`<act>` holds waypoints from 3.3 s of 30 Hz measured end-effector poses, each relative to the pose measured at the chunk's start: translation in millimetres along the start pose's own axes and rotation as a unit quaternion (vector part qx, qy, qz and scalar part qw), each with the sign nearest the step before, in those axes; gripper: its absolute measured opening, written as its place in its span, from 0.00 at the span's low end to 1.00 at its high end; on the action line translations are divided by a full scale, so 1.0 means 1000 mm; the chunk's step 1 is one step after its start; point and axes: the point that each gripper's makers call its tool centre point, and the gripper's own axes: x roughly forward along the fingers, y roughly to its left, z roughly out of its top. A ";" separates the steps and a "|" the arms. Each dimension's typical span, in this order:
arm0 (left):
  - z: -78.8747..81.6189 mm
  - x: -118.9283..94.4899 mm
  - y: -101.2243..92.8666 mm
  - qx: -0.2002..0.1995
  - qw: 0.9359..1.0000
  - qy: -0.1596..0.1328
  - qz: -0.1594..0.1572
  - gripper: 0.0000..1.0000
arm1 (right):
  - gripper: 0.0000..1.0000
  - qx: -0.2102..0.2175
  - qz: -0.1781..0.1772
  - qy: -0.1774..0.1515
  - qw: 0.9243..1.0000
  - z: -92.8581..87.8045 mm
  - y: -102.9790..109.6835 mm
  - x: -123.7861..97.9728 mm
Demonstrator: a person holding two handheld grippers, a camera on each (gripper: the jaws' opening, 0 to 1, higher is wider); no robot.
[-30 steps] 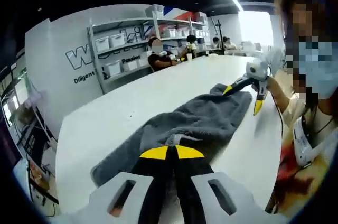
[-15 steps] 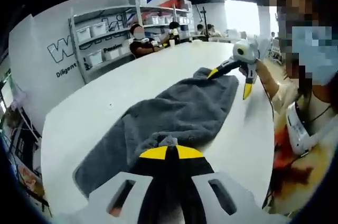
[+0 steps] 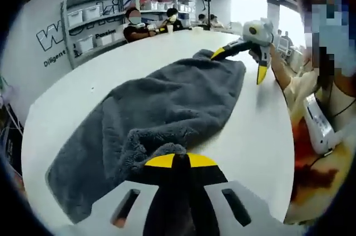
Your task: Fold the towel on the table until its edges align and the towel forms a compact rectangular stack.
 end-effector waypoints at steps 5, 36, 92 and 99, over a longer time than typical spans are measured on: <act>-0.022 0.000 -0.005 -0.005 1.000 0.028 -0.008 0.07 | 0.90 0.002 0.001 0.001 1.000 0.000 0.000 0.001; -0.112 -0.090 0.026 -0.071 0.987 0.104 0.099 0.07 | 0.90 0.014 0.001 0.002 1.000 -0.002 -0.002 0.002; 0.011 0.022 -0.019 0.002 0.997 -0.050 -0.055 0.19 | 0.00 -0.037 -0.008 -0.015 0.999 -0.004 -0.010 0.008; 0.034 0.018 0.002 -0.023 0.995 -0.083 -0.042 0.17 | 0.01 -0.078 -0.070 -0.022 0.994 0.000 -0.035 0.006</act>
